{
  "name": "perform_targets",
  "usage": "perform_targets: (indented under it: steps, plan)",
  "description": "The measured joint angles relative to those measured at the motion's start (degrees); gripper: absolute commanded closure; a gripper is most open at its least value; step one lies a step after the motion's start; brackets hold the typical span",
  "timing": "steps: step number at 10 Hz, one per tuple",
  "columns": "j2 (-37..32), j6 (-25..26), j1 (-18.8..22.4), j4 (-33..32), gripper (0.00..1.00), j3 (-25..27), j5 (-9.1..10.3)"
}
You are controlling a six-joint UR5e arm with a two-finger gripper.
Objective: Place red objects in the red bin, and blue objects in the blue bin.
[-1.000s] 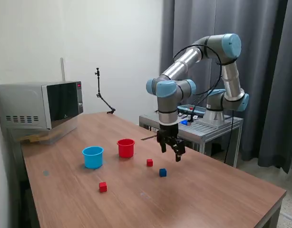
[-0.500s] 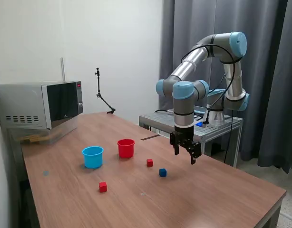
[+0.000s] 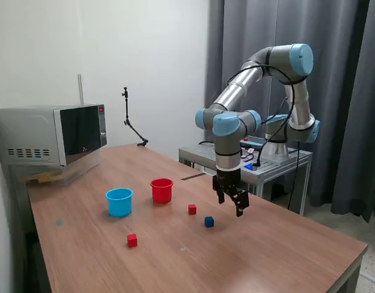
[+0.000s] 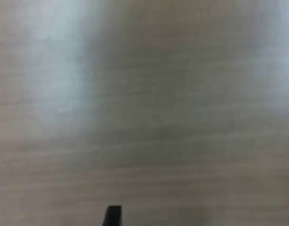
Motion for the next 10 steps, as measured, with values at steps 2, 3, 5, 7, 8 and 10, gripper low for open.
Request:
perform_targets:
  steps: [2, 3, 5, 7, 8, 10]
  plan:
    - [2.4, -0.3, -0.9, -2.1, 0.00, -3.2, -0.37]
    - [3.6, -0.4, -1.2, -2.5, 0.00, -5.4, -1.01]
    - [4.9, 0.0, -1.3, -2.8, 0.00, -8.8, -2.85]
    - [5.2, 4.2, -1.4, -2.8, 0.00, -9.7, -4.68]
    - [5.3, 6.2, -1.5, -2.6, 0.00, -9.6, -5.30]
    - [5.3, 8.1, -1.5, -2.4, 0.00, -9.5, -5.77]
